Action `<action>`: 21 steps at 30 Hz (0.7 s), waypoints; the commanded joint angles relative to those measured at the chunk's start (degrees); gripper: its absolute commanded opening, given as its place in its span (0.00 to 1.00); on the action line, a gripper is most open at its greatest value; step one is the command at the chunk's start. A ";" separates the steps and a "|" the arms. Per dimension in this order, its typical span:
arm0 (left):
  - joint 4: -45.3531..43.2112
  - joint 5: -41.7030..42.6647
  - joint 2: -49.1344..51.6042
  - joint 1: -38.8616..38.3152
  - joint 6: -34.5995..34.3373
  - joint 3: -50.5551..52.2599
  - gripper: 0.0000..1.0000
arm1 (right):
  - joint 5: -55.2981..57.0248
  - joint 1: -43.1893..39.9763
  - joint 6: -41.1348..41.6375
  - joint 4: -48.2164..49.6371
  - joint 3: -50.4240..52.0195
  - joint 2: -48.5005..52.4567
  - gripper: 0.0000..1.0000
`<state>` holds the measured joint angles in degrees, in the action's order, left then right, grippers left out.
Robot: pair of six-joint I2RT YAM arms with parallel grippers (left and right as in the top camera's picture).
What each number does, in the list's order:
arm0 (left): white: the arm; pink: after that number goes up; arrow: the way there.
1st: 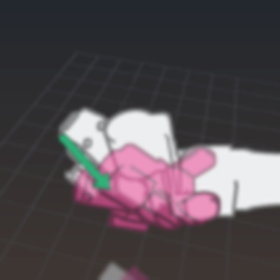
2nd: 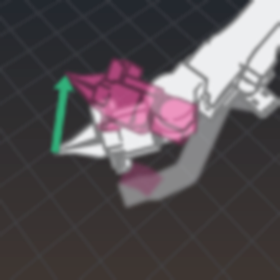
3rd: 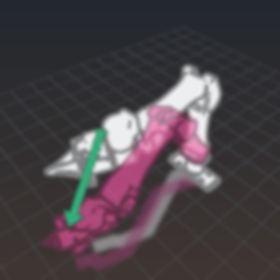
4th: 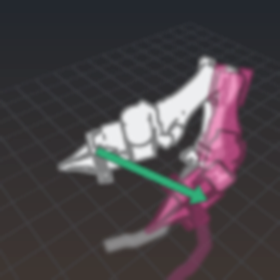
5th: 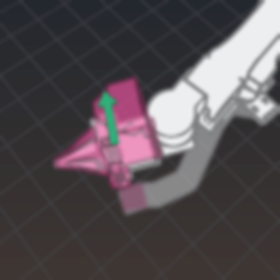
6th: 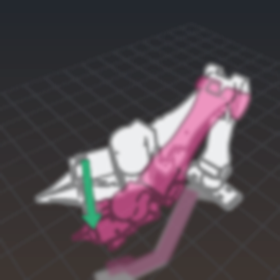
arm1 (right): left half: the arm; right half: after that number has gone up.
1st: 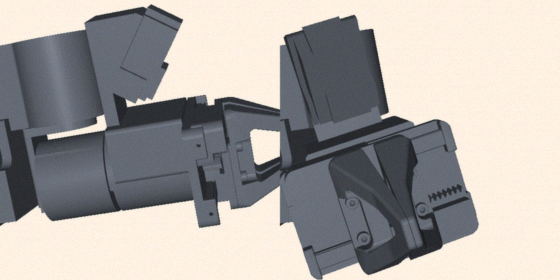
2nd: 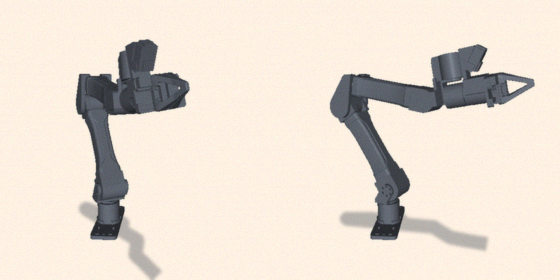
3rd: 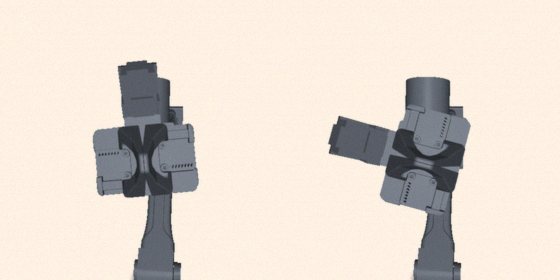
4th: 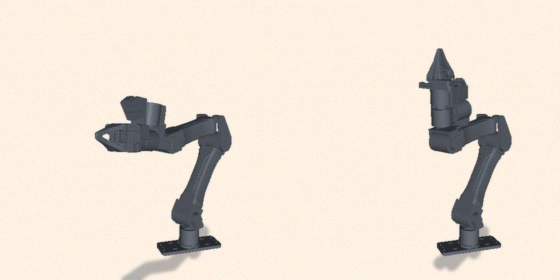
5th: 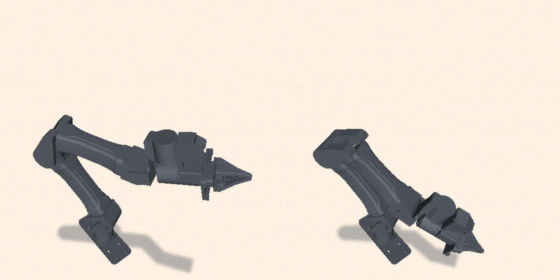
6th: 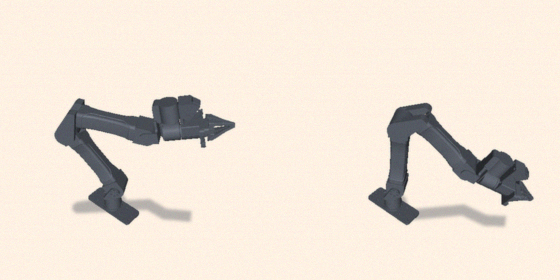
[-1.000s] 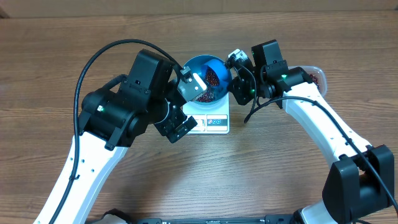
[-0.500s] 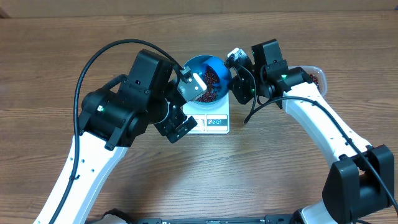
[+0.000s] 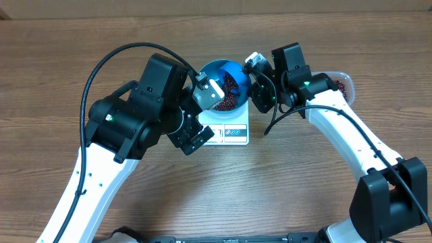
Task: Scoop item into bowl and weigh 150g on scale
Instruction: 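Tilt the blue cup with the right gripper to pour beans into the bowl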
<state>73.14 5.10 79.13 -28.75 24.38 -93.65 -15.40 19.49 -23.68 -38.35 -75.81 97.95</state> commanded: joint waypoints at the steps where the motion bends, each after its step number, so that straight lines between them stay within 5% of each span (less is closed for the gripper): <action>1: 0.09 -0.20 -0.39 0.24 0.00 -1.11 1.00 | 2.14 1.40 -2.54 0.22 -1.95 -1.29 0.04; 21: 0.09 -0.20 -0.39 0.24 0.00 -1.11 1.00 | 11.54 4.68 -5.35 1.03 -1.95 -1.29 0.04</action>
<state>73.14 5.10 79.11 -28.75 24.38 -93.65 -5.43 24.10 -28.12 -38.09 -75.81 97.95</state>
